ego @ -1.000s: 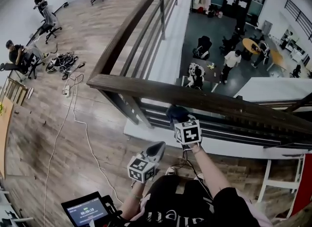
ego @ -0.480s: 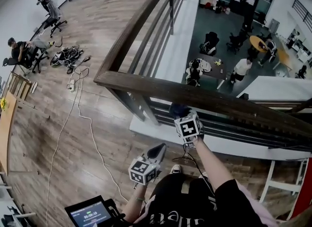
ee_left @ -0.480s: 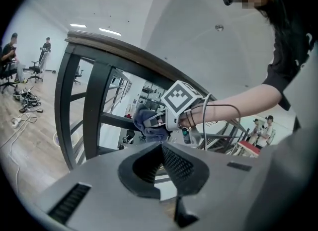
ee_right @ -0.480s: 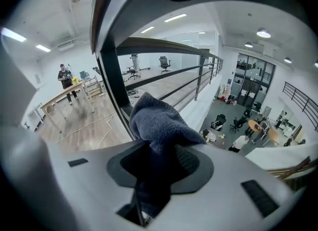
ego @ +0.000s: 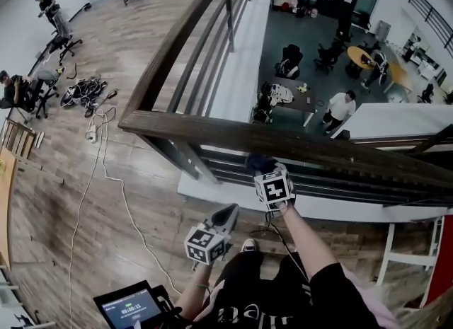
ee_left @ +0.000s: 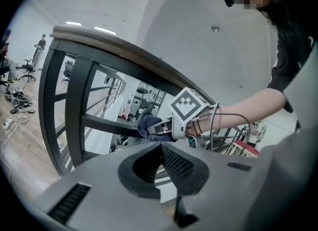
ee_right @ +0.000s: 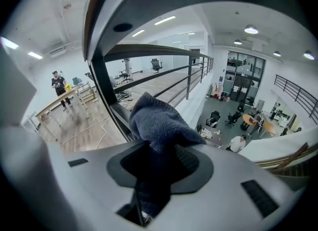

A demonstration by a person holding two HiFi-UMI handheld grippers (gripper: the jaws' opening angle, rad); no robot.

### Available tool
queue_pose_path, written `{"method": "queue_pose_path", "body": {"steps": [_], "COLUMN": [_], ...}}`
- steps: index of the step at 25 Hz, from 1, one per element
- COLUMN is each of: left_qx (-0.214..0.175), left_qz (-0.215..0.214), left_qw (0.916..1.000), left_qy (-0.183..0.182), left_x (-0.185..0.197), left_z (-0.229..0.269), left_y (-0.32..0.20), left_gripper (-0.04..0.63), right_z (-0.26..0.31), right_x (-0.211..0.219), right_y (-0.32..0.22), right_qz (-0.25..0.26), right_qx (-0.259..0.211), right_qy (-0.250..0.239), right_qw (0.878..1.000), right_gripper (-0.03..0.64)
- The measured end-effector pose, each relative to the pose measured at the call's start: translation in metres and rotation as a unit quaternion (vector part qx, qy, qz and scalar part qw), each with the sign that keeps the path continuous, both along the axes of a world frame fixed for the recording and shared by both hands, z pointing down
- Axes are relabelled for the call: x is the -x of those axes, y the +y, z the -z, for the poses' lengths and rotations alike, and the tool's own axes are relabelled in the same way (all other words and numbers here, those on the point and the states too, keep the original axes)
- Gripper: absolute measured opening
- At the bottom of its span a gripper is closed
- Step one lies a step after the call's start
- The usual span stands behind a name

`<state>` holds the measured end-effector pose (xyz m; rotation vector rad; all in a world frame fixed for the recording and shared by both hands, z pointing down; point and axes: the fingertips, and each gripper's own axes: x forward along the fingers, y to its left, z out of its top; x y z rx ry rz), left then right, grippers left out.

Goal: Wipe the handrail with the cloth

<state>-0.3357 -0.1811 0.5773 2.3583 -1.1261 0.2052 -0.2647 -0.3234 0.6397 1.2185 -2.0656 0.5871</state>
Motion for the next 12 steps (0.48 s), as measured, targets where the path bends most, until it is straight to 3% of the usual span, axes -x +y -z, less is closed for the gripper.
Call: {"method": "queue_pose_path", "body": {"steps": [12], "left_qx": [-0.004], "left_qz": [-0.032], "left_qw": [0.9995], "left_qy": [-0.002], "left_x": [-0.106], "left_z": [-0.001], "left_y": [0.009], "left_gripper": [0.0], "right_z": [0.0], "right_x": [-0.153], "right_y": [0.032], "right_qz": [-0.049], "right_qx": [-0.01], "right_qy": [0.0], "right_qw": [0.999], "right_gripper": [0.109]}}
